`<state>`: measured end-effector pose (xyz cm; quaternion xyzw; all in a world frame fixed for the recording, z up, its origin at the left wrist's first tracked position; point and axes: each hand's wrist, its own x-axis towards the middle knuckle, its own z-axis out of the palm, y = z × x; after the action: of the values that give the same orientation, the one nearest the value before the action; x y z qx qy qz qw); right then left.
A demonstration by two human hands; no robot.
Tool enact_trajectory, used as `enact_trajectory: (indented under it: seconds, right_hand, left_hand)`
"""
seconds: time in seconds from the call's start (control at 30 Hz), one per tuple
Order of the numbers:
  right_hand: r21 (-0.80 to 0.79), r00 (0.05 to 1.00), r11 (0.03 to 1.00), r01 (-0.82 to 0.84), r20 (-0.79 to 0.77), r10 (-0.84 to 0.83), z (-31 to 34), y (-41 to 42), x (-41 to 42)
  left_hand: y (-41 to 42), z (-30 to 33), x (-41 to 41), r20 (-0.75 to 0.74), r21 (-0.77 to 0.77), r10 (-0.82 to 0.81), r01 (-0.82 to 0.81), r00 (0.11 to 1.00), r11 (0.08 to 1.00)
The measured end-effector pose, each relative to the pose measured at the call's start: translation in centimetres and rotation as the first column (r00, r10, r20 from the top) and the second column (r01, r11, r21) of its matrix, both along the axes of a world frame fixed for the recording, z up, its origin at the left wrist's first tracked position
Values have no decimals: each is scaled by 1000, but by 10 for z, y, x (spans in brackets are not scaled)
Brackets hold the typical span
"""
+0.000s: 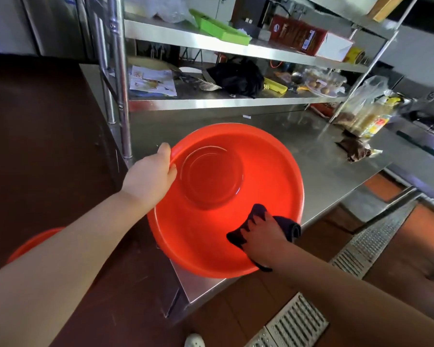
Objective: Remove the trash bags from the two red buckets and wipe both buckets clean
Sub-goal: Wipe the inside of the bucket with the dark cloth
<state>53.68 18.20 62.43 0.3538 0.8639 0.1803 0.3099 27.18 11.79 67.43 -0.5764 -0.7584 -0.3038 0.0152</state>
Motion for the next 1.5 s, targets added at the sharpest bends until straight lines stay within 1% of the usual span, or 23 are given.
enact_trajectory:
  seconds: [0.07,0.13,0.23,0.3,0.4,0.43,0.53,0.6,0.67,0.77,0.8,0.83,0.87,0.9,0.93,0.97,1.03,1.07,1.13,1.17,1.27,1.37,1.5]
  right_hand:
    - [-124,990,990,73,-107,-87,-21,-12,-11]
    - [-259,961,953,156,-184,-207,-40,-19,-31]
    - [-429,875,882,195,-331,-354,-59,-18,-73]
    - [-518,798,838,173,-425,-427,-68,-13,-101]
    - [-611,699,792,4,-564,-439,-76,-2,-145]
    - [-640,617,767,-33,-617,-488,-77,3,-158]
    - [-701,279,709,-75,-697,-660,-80,23,-194]
    - [-721,127,682,-121,-693,-710,-84,36,-212]
    - [-704,38,694,-153,-706,-707,-87,51,-224]
    - [-648,-33,753,-116,-755,-655,-88,84,-237]
    - [-621,-25,777,-102,-780,-626,-89,94,-241]
    - [-585,12,807,-84,-810,-586,-91,105,-244]
    - [-523,99,851,-48,-850,-517,-92,114,-246]
    - [-432,229,902,1,-878,-421,-93,123,-245]
    - [-314,352,948,43,-884,-309,-94,132,-241]
    - [-180,444,982,56,-877,-186,-94,140,-234]
    - [51,562,999,14,-826,34,-94,153,-218]
    - [109,614,994,-25,-782,102,-97,158,-211]
    - [89,734,990,-113,-664,143,-106,165,-200]
    - [65,771,982,-177,-610,180,-112,167,-197]
    - [10,809,931,-365,-492,322,-126,165,-184]
    - [30,755,864,-502,-472,455,-130,166,-171]
    - [78,678,804,-590,-493,545,-125,180,-185]
  left_hand:
    - [0,-1,1,-18,6,-8,9,1000,1000]
    - [1,-3,-1,-29,4,-11,12,1000,1000]
    - [1,-6,-12,7,-19,8,-8,1000,1000]
    - [1,-9,-21,56,-42,38,-36,998,998]
    - [0,-10,-33,153,-81,63,-51,986,995]
    - [1,-9,-35,185,-94,66,-49,981,994]
    - [7,-9,-40,204,-114,81,-59,976,992]
    - [11,-8,-44,201,-121,99,-76,975,990]
    - [17,-5,-47,203,-140,107,-79,973,987]
    - [30,0,-52,223,-156,118,-84,968,984]
    - [36,1,-54,220,-158,128,-94,967,983]
    - [41,3,-57,213,-164,142,-108,967,980]
    - [47,4,-60,209,-171,160,-125,965,977]
    - [51,4,-63,208,-176,179,-143,962,974]
    - [55,5,-66,209,-180,200,-163,957,970]
    - [57,6,-68,207,-187,219,-182,953,965]
    - [61,8,-69,196,-208,247,-206,949,956]
    - [62,9,-69,200,-219,253,-208,947,953]
    - [65,11,-69,230,-234,249,-195,941,953]
    - [67,12,-69,246,-237,245,-187,938,953]
    - [67,13,-69,254,-237,255,-195,933,952]
    - [64,11,-67,259,-224,257,-201,931,954]
    - [56,6,-72,306,-201,264,-209,915,957]
